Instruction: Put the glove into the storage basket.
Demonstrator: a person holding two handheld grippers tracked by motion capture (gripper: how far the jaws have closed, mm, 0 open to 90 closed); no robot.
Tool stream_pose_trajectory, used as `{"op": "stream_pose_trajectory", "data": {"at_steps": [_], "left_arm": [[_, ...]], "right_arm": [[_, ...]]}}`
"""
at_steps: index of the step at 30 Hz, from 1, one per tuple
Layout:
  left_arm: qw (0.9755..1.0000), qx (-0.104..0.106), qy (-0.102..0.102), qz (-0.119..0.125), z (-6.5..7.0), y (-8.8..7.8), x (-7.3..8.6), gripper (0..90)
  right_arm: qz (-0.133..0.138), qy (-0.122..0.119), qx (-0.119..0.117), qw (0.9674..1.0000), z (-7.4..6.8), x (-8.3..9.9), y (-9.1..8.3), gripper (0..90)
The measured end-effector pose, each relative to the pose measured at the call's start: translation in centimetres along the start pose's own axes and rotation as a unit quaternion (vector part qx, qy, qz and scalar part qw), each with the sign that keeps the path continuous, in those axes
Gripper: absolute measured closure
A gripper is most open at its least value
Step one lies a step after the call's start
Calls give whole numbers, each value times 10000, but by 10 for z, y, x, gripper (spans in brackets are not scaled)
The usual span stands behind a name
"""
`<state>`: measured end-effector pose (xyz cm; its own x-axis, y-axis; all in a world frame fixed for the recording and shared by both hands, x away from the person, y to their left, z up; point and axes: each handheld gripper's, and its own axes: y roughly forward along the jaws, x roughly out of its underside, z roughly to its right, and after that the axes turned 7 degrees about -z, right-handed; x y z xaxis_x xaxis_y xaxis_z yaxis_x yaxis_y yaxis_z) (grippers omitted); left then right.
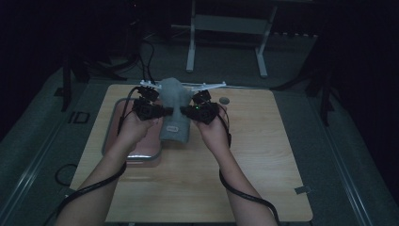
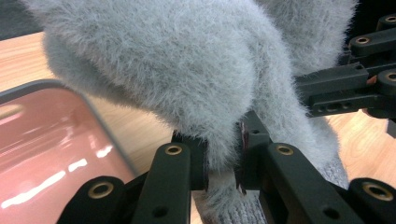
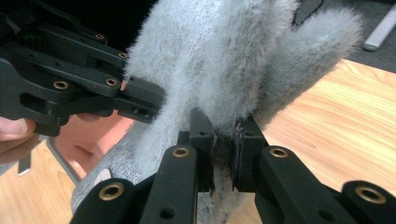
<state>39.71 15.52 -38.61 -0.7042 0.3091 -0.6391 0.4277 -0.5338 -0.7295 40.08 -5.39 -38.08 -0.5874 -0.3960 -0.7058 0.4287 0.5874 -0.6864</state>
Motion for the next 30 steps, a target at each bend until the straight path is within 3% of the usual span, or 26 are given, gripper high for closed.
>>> {"op": "stream_pose_trajectory", "data": {"at_steps": [17, 23, 30], "left_arm": [[9975, -438, -551, -29, -62, -45, 39, 787], [9961, -521, -686, -200, -78, -36, 56, 787], [9943, -552, -779, -476, -90, -5, 73, 786]], "right_arm": [[-297, -369, -274, 9985, -63, -41, 64, 816], [-503, -429, -315, 9973, -72, -38, 90, 815], [-811, -325, -300, 9957, -66, -20, 122, 816]]}}
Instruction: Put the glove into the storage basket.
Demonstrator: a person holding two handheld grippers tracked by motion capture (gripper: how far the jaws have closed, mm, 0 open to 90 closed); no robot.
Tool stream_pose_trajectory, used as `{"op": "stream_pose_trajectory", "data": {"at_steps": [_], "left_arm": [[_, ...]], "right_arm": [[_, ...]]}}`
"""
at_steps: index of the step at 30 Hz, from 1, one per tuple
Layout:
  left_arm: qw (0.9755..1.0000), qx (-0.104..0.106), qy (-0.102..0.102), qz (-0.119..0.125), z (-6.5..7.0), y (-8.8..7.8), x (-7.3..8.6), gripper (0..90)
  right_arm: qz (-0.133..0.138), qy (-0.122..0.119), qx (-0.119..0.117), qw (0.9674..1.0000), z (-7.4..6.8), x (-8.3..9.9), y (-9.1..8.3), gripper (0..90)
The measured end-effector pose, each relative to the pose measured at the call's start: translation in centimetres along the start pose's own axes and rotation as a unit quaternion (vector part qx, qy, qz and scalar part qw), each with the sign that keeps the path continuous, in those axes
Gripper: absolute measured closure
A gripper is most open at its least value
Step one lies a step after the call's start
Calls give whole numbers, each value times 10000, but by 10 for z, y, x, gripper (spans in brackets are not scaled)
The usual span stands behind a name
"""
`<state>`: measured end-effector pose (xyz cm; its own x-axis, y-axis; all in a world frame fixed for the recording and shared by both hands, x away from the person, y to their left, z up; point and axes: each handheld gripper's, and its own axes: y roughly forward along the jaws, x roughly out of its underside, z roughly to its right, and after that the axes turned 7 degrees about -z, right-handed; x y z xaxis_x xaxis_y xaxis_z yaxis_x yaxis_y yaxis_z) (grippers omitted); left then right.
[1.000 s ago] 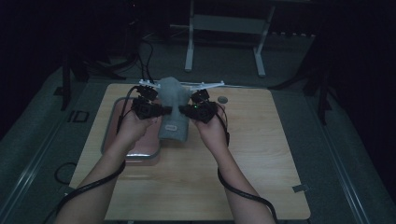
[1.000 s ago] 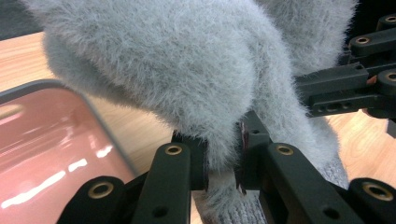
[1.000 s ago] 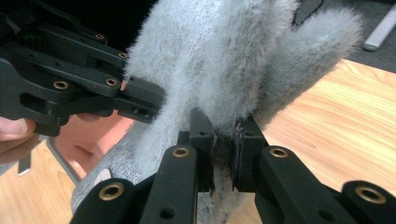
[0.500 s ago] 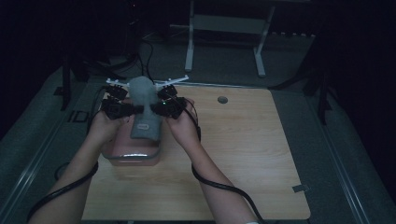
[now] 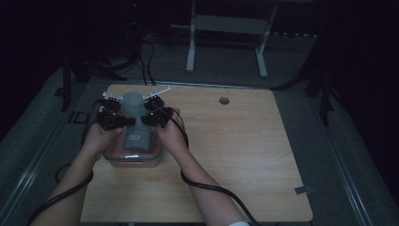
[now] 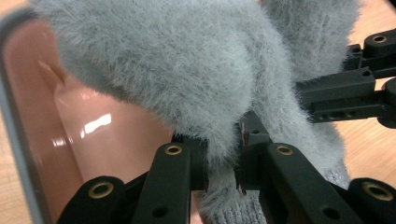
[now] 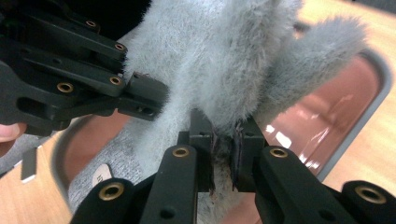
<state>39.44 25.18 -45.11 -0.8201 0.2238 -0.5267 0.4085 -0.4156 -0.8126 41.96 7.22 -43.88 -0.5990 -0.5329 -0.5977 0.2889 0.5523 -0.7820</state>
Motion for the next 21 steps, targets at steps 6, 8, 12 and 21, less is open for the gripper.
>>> {"op": "stream_pose_trajectory", "data": {"at_steps": [6, 8, 12, 21], "left_arm": [[9995, -54, -39, -296, -3, 27, 5, 786], [9991, -75, -34, -416, -2, 35, 6, 785], [9978, -138, 45, -650, 0, 48, 6, 784], [9943, -251, -6, -1037, -3, 64, 5, 772]], "right_arm": [[-274, 127, 64, 9995, 10, 13, 24, 816], [-382, 157, 117, 9991, 12, 17, 31, 816], [-528, 189, 272, 9981, 16, 25, 41, 815], [-923, -103, 598, 9939, 14, 26, 59, 797]]}}
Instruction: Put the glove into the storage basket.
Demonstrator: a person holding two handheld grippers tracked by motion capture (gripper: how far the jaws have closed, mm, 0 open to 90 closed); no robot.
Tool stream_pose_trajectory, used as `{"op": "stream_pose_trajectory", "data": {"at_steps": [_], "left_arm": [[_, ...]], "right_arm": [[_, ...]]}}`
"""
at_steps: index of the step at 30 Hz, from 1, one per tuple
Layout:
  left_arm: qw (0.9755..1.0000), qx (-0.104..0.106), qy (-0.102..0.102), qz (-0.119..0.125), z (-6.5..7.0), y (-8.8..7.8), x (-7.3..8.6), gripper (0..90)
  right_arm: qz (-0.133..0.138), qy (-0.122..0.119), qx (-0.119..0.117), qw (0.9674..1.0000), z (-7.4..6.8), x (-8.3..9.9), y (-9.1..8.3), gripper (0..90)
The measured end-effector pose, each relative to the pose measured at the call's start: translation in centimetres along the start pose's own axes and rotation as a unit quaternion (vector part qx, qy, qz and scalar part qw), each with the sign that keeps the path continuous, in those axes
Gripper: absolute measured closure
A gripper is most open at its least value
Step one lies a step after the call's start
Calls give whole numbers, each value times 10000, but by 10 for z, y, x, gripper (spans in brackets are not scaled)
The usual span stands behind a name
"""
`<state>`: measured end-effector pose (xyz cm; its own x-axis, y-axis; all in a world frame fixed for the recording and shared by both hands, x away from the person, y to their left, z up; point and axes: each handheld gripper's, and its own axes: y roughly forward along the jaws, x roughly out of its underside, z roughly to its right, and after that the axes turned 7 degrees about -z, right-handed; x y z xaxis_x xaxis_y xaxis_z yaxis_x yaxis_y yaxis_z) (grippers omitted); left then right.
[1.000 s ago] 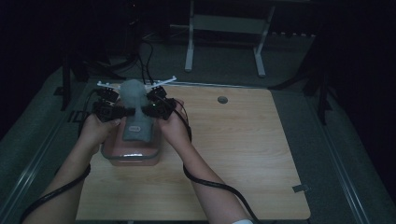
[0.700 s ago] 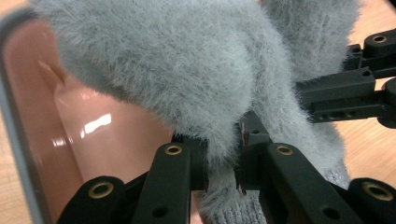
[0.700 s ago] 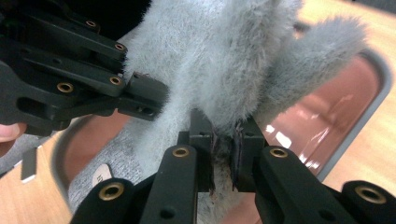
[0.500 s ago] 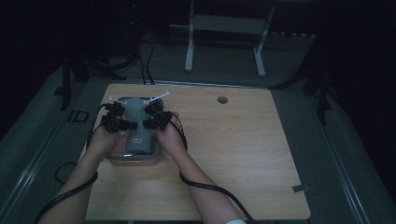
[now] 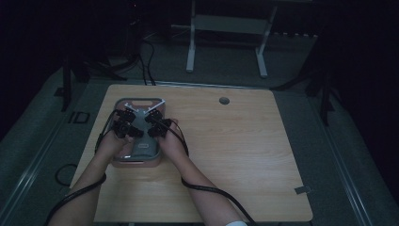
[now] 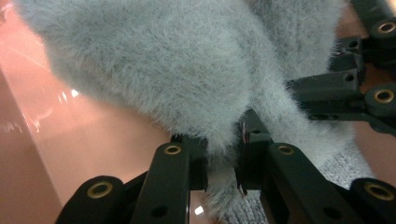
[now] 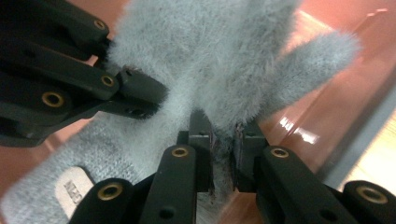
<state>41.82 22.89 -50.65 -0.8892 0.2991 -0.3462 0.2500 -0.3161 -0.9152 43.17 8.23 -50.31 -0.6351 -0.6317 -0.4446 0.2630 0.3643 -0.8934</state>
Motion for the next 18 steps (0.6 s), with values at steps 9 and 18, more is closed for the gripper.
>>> {"op": "stream_pose_trajectory", "data": {"at_steps": [9, 18], "left_arm": [[9993, -223, -316, 1, -4, 9, -2, 605], [9962, 85, -356, 791, -9, -20, 7, 466]], "right_arm": [[-151, -486, 597, 9969, -9, -5, 6, 682], [414, -395, 217, 9981, 6, -8, -22, 492]]}}
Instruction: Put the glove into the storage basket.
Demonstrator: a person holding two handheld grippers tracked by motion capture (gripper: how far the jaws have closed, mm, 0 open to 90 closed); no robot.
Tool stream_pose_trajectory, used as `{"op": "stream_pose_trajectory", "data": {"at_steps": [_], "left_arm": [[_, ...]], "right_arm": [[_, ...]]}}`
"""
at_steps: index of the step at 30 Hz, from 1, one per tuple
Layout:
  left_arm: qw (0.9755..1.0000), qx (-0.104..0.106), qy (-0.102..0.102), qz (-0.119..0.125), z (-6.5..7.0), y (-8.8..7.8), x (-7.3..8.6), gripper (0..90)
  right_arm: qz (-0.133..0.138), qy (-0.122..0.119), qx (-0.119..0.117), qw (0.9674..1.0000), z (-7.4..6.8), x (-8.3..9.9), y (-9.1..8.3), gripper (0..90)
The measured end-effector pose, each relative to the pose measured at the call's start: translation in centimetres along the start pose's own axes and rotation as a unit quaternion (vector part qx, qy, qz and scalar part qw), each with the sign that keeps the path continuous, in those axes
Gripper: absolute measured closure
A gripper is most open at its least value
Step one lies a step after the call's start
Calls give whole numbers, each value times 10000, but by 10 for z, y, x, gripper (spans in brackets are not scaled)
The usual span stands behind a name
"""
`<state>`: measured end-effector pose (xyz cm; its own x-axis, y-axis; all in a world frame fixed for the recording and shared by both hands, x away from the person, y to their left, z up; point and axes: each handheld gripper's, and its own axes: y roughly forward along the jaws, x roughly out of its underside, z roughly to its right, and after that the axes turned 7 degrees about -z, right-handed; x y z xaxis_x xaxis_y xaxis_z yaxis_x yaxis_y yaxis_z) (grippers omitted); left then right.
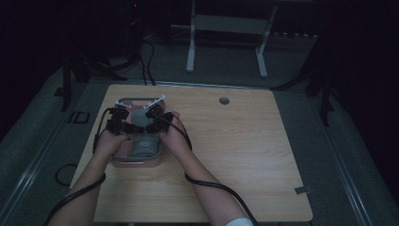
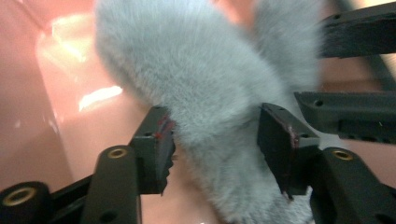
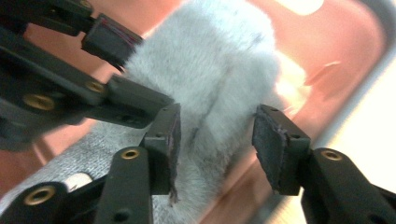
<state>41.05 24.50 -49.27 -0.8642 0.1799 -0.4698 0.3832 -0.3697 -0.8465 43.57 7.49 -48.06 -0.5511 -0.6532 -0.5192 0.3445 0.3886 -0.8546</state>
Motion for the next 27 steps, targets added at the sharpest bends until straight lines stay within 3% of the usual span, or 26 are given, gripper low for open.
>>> {"op": "stream_pose_trajectory", "data": {"at_steps": [3, 5, 7, 10, 12, 17, 20, 21, 22, 23, 24, 26, 27], "left_arm": [[9994, 26, 2, 353, 2, -11, 3, 418], [9983, 269, 0, 519, 4, -17, 5, 362], [9973, 415, 200, 564, 8, -21, 8, 297], [9963, 325, 313, 725, 13, -25, 12, 246], [9948, 306, 349, 907, 15, -27, 16, 160], [9902, 193, 590, 1250, 19, -33, 28, 147], [9843, 199, 790, 1567, 21, -37, 39, 147], [9798, 232, 864, 1788, 23, -40, 45, 147], [9798, 232, 864, 1788, 23, -40, 45, 147], [9782, 257, 888, 1860, 23, -41, 47, 147], [9750, 286, 951, 1987, 25, -42, 51, 147], [9717, 199, 1152, 2055, 30, -45, 58, 147], [9691, 299, 1218, 2125, 32, -47, 64, 146]], "right_arm": [[167, 55, -159, 9997, 9, 1, -12, 426], [311, 111, -216, 9992, 13, 2, -20, 385], [451, 148, -358, 9982, 17, 4, -28, 298], [640, 100, -572, 9963, 21, 8, -37, 209], [700, 82, -609, 9957, 23, 11, -41, 193], [813, -119, -621, 9947, 26, 20, -49, 175], [882, -252, -693, 9934, 24, 27, -55, 173], [907, -282, -716, 9929, 24, 28, -56, 173], [907, -282, -716, 9929, 24, 28, -56, 173], [932, -377, -796, 9918, 23, 33, -59, 171], [932, -377, -796, 9918, 23, 33, -59, 171], [928, -468, -819, 9912, 20, 38, -61, 172], [941, -507, -870, 9905, 19, 41, -62, 171]]}}
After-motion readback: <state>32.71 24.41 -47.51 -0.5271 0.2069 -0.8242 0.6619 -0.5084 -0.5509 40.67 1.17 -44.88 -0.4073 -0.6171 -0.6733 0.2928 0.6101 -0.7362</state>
